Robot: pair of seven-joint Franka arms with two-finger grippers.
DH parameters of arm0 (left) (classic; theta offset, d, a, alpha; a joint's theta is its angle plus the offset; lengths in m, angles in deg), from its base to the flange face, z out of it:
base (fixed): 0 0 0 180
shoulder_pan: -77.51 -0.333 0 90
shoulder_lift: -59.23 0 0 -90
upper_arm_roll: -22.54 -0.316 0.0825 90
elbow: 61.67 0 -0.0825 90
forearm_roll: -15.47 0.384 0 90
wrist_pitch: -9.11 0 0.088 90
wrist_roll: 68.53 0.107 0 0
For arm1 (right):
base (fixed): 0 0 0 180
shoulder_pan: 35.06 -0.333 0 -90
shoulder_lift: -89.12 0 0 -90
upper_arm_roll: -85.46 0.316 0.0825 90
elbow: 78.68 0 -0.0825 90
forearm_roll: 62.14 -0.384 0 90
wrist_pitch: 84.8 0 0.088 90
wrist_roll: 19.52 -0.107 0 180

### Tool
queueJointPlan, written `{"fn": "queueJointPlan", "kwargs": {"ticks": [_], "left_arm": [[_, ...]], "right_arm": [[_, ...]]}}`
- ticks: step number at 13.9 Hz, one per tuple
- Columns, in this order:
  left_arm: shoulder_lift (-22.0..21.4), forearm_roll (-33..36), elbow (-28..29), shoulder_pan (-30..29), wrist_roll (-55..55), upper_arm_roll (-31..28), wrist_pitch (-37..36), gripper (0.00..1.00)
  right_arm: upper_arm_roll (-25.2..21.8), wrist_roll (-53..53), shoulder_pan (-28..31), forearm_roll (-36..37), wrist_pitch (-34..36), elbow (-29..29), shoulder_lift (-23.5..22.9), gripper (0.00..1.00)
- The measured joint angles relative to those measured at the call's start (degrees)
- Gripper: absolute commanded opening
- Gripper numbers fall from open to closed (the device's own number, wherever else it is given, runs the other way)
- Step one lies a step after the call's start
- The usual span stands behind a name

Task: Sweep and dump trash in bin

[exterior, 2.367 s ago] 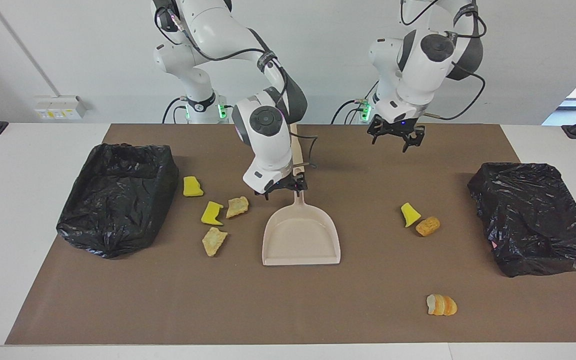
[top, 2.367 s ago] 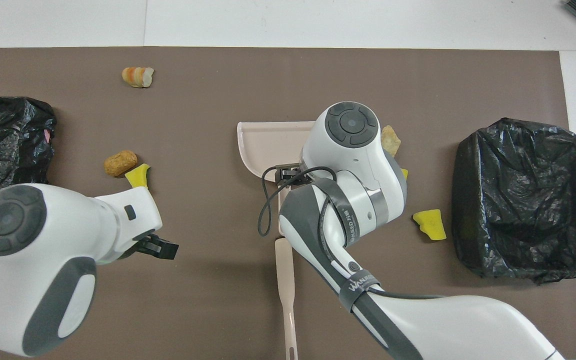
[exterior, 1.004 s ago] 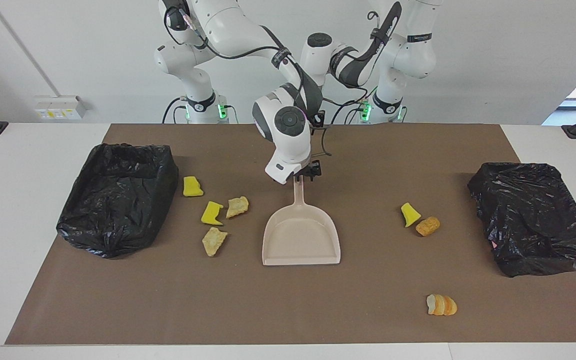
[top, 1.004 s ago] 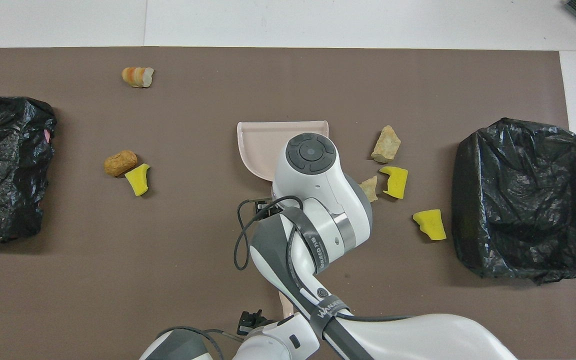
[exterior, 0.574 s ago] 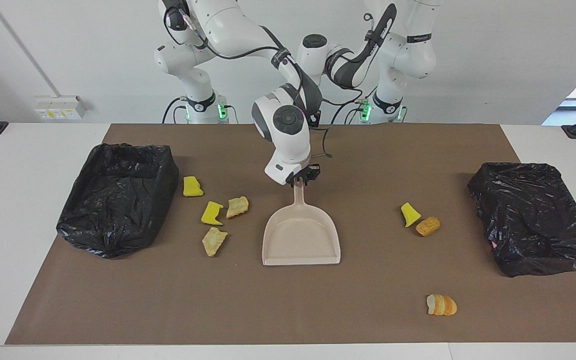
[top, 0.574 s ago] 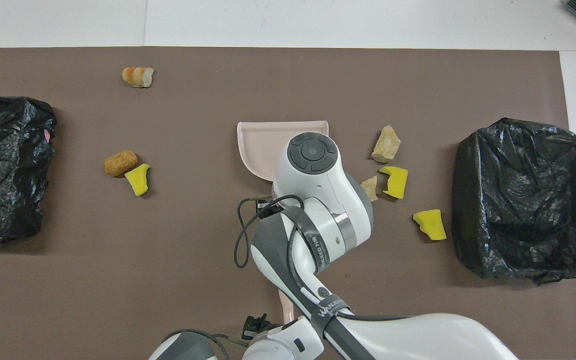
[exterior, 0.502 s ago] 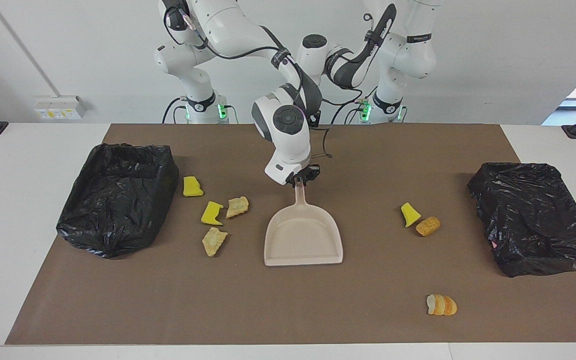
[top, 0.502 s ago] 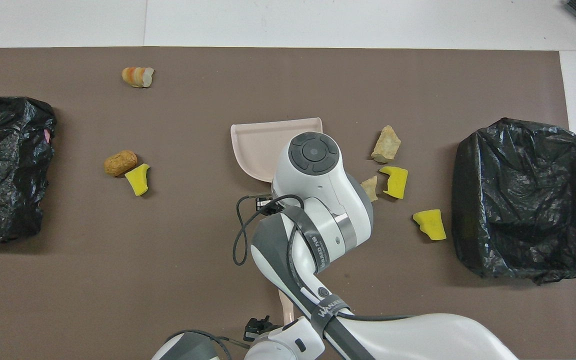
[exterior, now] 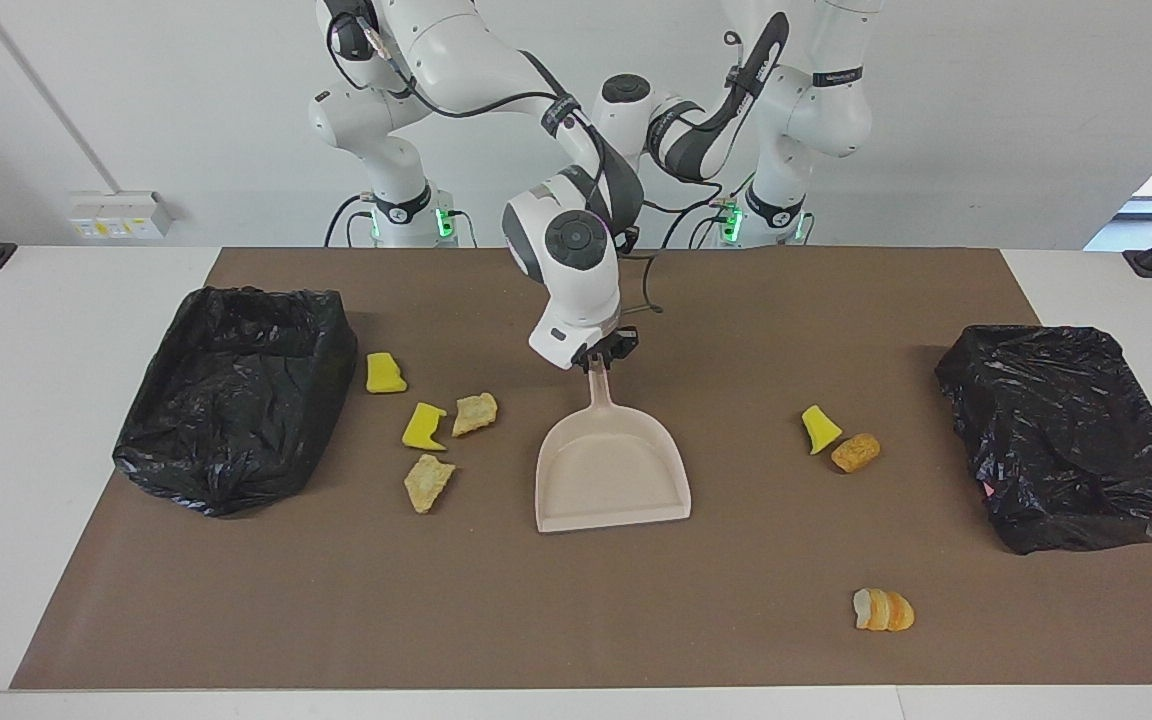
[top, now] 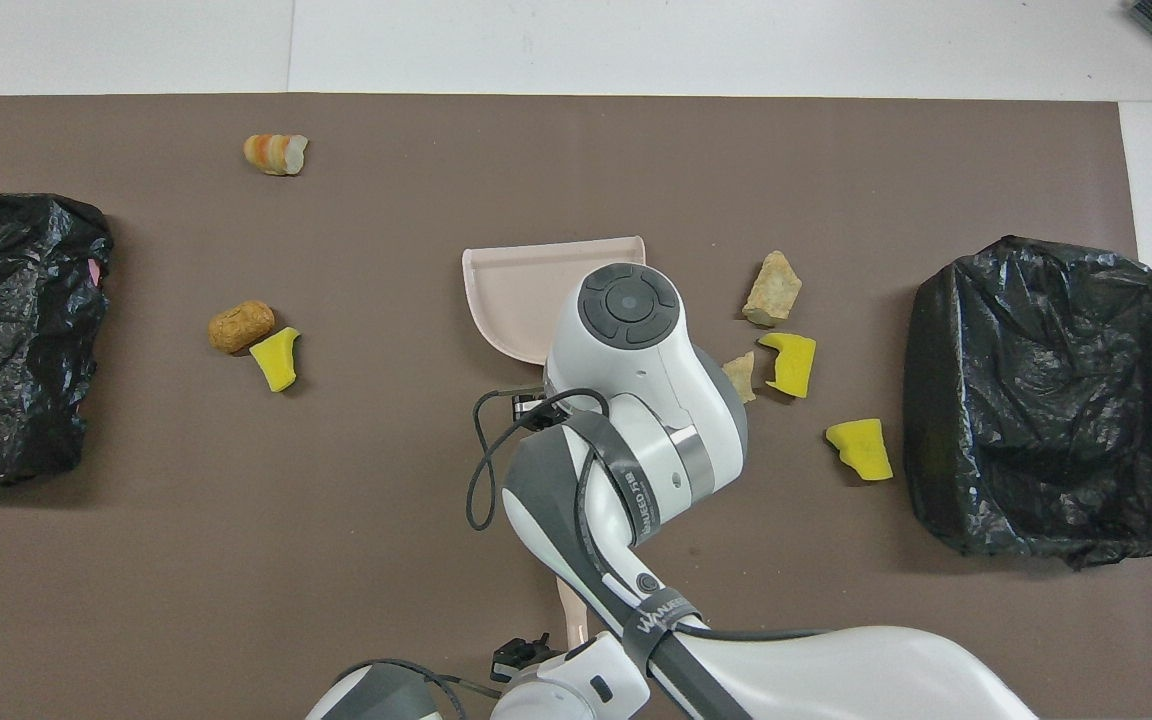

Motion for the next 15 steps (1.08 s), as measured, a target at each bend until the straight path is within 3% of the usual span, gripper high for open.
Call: {"fn": "queueJointPlan", "kwargs": {"ticks": [1, 7, 11, 15], "left_arm": [[0.14, -0.29, -0.05, 0.00, -0.18, 0.00, 0.01, 0.00], [0.23, -1.25, -0.99, 0.04, -0.49, -0.12, -1.55, 0.00], [-0.69, -1.32, -5.82, -0.55, -0.49, -1.10, -13.14, 0.00], [-4.58, -1.32, -6.90, -3.58, -0.06, -1.53, -21.04, 0.00]], "right_arm": [[0.00, 1.77, 0.00, 0.00, 0.10, 0.00, 0.02, 0.00], [-0.34, 21.53, 0.97, 3.96, 2.05, -0.02, 0.05, 0.00], [-0.49, 33.62, 2.48, 6.95, 2.10, -0.07, 0.04, 0.00], [-0.51, 42.14, 3.68, 11.14, 5.82, 0.09, 0.09, 0.00]]}}
